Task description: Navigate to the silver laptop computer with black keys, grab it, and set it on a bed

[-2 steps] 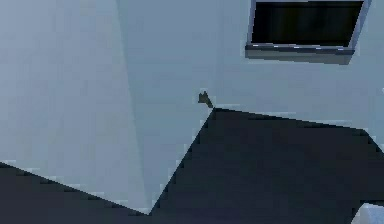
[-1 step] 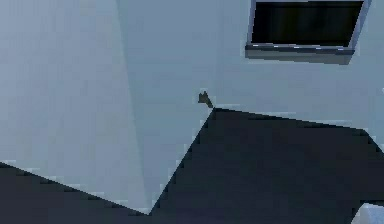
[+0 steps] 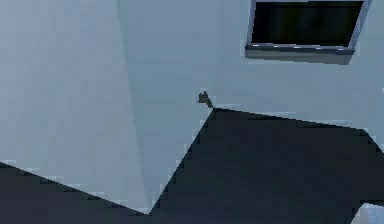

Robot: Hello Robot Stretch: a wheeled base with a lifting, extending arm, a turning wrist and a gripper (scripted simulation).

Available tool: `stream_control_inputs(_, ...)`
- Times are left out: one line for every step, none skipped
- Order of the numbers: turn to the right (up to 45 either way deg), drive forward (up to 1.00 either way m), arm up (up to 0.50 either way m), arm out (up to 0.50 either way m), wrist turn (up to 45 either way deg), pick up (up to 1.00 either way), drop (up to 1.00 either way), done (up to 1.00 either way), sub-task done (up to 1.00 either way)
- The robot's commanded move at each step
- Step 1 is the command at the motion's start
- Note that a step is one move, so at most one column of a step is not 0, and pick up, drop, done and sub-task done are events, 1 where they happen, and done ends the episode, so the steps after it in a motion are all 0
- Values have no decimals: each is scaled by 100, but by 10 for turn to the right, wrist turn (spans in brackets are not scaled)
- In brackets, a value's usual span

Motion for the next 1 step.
stream_control_inputs(0,0,0,0,450,0,0,0,0)
